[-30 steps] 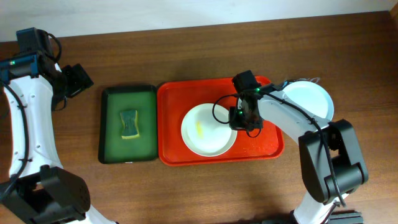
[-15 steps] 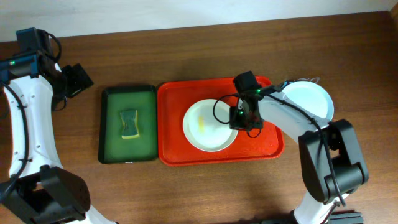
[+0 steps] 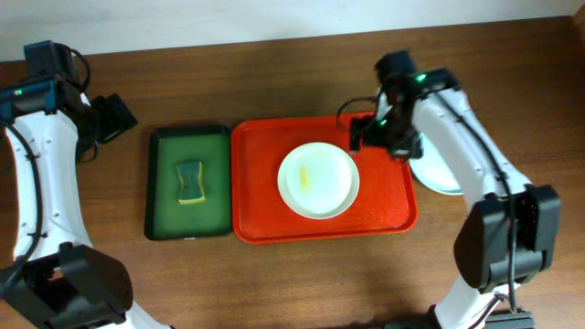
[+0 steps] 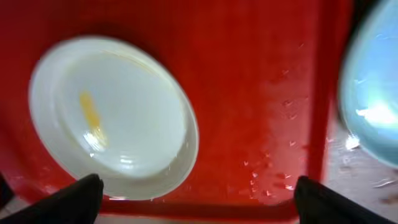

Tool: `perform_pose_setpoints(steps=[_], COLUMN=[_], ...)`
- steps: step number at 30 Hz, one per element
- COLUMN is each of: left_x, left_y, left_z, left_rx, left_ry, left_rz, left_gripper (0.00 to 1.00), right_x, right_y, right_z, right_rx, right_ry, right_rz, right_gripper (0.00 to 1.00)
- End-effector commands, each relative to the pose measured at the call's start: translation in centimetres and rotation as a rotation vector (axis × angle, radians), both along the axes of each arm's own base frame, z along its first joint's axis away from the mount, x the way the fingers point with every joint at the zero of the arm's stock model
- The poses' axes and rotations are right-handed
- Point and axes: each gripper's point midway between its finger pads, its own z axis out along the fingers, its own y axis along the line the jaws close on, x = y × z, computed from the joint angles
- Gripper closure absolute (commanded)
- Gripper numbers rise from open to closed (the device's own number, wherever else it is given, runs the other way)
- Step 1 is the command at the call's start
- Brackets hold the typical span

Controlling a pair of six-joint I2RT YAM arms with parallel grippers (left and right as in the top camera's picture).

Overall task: Clean dirty plates on tray and stack at the side
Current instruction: 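Release the cream plate and raise the right gripper away right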

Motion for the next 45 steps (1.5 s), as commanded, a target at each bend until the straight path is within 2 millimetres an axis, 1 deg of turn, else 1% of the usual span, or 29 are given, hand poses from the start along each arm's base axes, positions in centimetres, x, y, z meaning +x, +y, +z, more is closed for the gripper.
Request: perform_pose_setpoints(steps=[1, 2, 3, 4, 5, 7, 8, 12, 15, 17, 25, 28, 30, 31, 32, 33, 34, 35, 36, 37, 38, 39, 41, 43, 44, 45], left_x=[0.1, 0.1, 0.1, 0.1, 0.1, 0.1, 0.1, 0.1, 0.1, 0.1, 0.1, 0.1, 0.1, 0.2, 0.6, 1.1, 1.4, 1.4, 1.4, 1.3, 0.6, -0.1, -1.3, -2.6, -3.2, -3.5], left_y=[0.2, 0.2, 0.2, 0.2, 0.2, 0.2, 0.2, 0.2, 0.2, 0.2, 0.2, 0.2, 0.2, 0.2, 0.3, 0.4, 0.3, -0.8, -2.1, -3.9, -5.0, -5.9, -8.0, -8.8, -9.1, -9.8], left_z=[0.6, 0.6, 0.6, 0.6, 0.6, 0.6, 0.6, 0.6, 0.6, 0.6, 0.6, 0.6, 0.6, 0.6, 0.8, 1.0, 1.1, 0.9, 0.9, 0.7, 0.2, -0.6, -2.4, -4.6, -5.5, -6.4], left_rx=[0.000, 0.000, 0.001, 0.000, 0.000, 0.000, 0.000, 0.000, 0.000, 0.000, 0.000, 0.000, 0.000, 0.001, 0.004, 0.009, 0.001, -0.058, -0.127, -0.192, -0.214, -0.215, -0.195, -0.130, -0.105, -0.102], left_ry=[-0.018, -0.018, -0.018, -0.018, -0.018, -0.018, -0.018, -0.018, -0.018, -0.018, -0.018, -0.018, -0.019, -0.022, -0.039, -0.063, -0.076, -0.075, -0.078, -0.073, -0.044, -0.002, 0.072, 0.159, 0.192, 0.210], left_rz=[0.014, 0.014, 0.014, 0.014, 0.014, 0.014, 0.014, 0.014, 0.014, 0.014, 0.014, 0.014, 0.014, 0.014, 0.013, 0.013, 0.009, -0.013, -0.044, -0.133, -0.183, -0.226, -0.344, -0.378, -0.390, -0.410], left_gripper=[0.01, 0.01, 0.01, 0.01, 0.01, 0.01, 0.01, 0.01, 0.01, 0.01, 0.01, 0.01, 0.01, 0.01, 0.01, 0.01, 0.01, 0.01, 0.01, 0.01, 0.06, 0.11, 0.21, 0.21, 0.21, 0.21], right_x=[1.4, 0.8, -0.2, -1.0, -1.4, -2.4, -2.9, -4.3, -5.6, -6.6, -6.5, -4.7, -4.8, -4.8, -4.6, -4.4, -4.4, -4.2, -4.0, -3.8, -3.7, -3.5, -3.2, -2.8, -2.8, -2.9], right_y=[-1.9, -2.9, -3.6, -3.7, -3.7, -3.0, -2.7, -2.7, -2.7, -2.6, -2.6, -2.5, -2.5, -2.1, -1.5, -0.8, -0.2, 0.5, 1.1, 1.4, 1.8, 2.4, 3.3, 4.0, 4.0, 4.0], right_z=[2.3, 2.1, 1.9, 1.8, 1.7, 1.1, 0.4, -2.0, -4.7, -5.5, -5.6, -5.7, -5.7, -5.6, -5.6, -5.6, -5.6, -5.6, -5.7, -5.8, -6.0, -6.2, -6.7, -7.2, -7.5, -7.8], right_rx=[0.120, 0.124, 0.119, 0.115, 0.115, 0.113, 0.111, 0.110, 0.109, 0.108, 0.108, 0.119, 0.119, 0.137, 0.156, 0.153, 0.151, 0.149, 0.132, 0.107, 0.082, 0.069, 0.056, 0.059, 0.059, 0.058], right_ry=[-0.042, -0.011, 0.026, 0.056, 0.073, 0.114, 0.137, 0.191, 0.230, 0.261, 0.257, 0.184, 0.186, 0.185, 0.179, 0.166, 0.160, 0.149, 0.133, 0.117, 0.104, 0.090, 0.056, 0.029, 0.026, 0.023], right_rz=[-0.084, -0.112, -0.099, -0.094, -0.094, -0.078, -0.071, -0.074, -0.076, -0.077, -0.077, -0.076, -0.076, -0.073, -0.062, -0.039, -0.019, 0.003, 0.027, 0.049, 0.070, 0.092, 0.125, 0.142, 0.144, 0.143], right_gripper=[0.02, 0.01, 0.01, 0.00, 0.03, 0.01, 0.01, 0.01, 0.01, 0.01, 0.02, 0.02, 0.02, 0.13, 0.17, 0.26, 0.39, 0.46, 0.48, 0.61, 0.63, 0.62, 0.54, 0.53, 0.53, 0.53])
